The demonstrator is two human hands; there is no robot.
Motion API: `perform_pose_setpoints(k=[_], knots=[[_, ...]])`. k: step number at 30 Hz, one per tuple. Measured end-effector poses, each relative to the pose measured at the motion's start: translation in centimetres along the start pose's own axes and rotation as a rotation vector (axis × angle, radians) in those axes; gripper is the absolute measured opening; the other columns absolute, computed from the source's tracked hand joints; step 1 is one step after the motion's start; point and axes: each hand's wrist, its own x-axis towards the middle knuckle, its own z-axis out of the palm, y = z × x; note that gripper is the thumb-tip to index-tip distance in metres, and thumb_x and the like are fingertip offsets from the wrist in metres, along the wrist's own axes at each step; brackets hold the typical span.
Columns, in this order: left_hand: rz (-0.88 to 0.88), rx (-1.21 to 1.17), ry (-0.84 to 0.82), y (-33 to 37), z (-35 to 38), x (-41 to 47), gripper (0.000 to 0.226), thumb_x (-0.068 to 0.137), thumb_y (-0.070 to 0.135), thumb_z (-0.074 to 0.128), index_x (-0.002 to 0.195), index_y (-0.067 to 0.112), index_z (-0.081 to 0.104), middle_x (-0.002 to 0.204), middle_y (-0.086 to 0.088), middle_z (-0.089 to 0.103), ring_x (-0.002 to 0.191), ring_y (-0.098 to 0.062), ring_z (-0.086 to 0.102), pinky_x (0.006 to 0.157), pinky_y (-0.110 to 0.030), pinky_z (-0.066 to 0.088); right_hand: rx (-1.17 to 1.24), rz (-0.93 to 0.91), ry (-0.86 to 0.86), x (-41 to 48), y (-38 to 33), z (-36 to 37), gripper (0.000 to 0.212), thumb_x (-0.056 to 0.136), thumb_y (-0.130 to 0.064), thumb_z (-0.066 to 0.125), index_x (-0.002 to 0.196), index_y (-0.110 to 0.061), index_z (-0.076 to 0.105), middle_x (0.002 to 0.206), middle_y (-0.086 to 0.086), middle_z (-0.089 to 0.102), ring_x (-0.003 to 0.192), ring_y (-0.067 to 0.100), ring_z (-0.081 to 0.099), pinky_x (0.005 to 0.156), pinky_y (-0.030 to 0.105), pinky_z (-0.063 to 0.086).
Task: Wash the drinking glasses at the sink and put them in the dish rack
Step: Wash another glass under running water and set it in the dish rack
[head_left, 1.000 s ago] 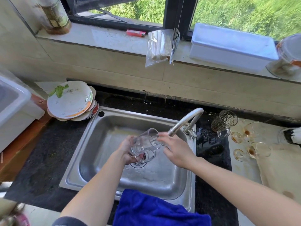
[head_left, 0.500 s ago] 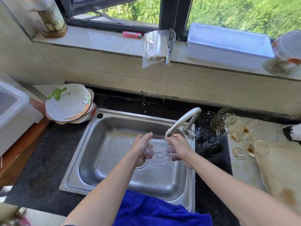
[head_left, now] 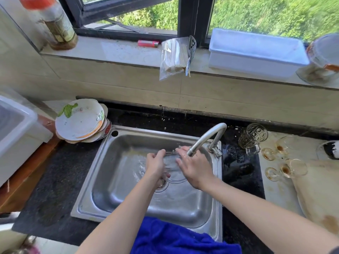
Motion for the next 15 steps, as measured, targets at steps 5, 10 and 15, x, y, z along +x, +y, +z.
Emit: perform_pose_setpoints(k=[5, 10, 15], knots=[[0.093, 0.037, -0.053, -0.1, 0.4, -0.5, 0.035, 0.091, 0.033, 0.058, 0.111, 0.005, 0.047, 0.104, -0.017, 0.051, 0.067, -0.02, 0.052, 0.04, -0.027, 0.044, 0.66, 0.644, -0.182, 2.7, 1.2, -1.8, 0.028, 0.096, -0.041, 0.047, 0.083, -0.025, 0.065, 0.089, 0.004, 0.067, 0.078, 0.022, 0.061, 0.074, 0.042, 0.054], [0.215, 0.06, -0.067, 0.3, -0.2, 0.0, 0.025, 0.087, 0.033, 0.065, 0.1, 0.014, 0.056, 0.099, -0.009, 0.056, 0.07, -0.018, 0.052, 0.042, -0.025, 0.043, 1.236, 0.913, -0.452, 1.0, 0.6, -2.8, 0.039, 0.092, -0.05, 0.055, 0.113, -0.017, 0.058, 0.121, 0.014, 0.056, 0.099, 0.034, 0.065, 0.083, 0.048, 0.055], [0.512, 0.206, -0.092, 0.7, 1.0, -1.2, 0.029, 0.072, 0.047, 0.069, 0.093, 0.032, 0.056, 0.086, 0.002, 0.058, 0.076, -0.011, 0.054, 0.071, -0.027, 0.048, 1.458, 0.987, -0.422, 1.0, 1.5, -2.7, 0.053, 0.086, -0.054, 0.058, 0.117, -0.011, 0.059, 0.11, 0.015, 0.056, 0.097, 0.029, 0.059, 0.091, 0.045, 0.049]])
